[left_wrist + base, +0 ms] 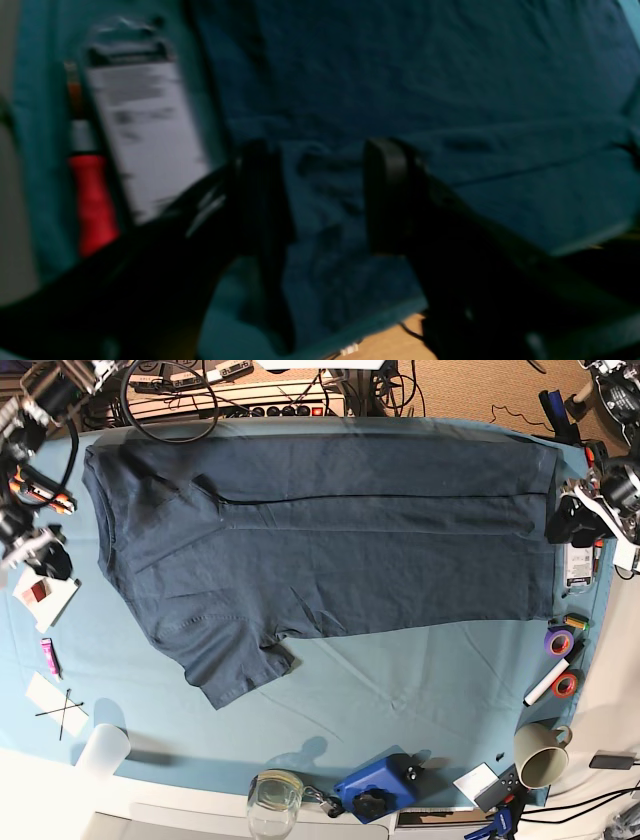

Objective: Fold the T-shirt properly
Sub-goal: 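Reach the right gripper to the sleeve and hem corner and grasp it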

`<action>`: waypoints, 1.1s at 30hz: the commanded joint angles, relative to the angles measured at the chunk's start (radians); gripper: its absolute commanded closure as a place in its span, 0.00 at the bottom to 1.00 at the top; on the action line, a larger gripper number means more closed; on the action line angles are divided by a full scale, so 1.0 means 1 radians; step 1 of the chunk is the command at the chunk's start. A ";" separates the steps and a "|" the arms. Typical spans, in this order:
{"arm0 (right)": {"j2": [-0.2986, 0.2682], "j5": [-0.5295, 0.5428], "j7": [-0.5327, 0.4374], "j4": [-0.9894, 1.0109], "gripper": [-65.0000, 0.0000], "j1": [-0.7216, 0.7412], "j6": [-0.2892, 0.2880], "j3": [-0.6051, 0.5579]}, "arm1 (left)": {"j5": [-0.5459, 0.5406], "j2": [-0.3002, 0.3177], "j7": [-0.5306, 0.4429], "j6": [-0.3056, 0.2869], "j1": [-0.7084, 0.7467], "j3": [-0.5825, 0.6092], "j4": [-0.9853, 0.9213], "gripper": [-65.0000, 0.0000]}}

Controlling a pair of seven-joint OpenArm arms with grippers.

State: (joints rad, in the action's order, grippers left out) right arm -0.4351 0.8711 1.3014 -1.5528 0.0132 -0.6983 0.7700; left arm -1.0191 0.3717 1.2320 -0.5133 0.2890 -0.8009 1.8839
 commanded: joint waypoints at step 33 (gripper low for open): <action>0.021 -0.411 -0.282 0.837 0.83 0.547 0.000 -0.646 | 0.066 -0.006 -0.081 0.000 -0.045 0.130 0.011 0.52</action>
State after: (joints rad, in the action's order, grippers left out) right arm -0.4114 0.4931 0.9783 -0.7155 0.5541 -0.6971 0.1280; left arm -0.9382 0.3492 1.1725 -0.5133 0.2508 -0.6659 1.8809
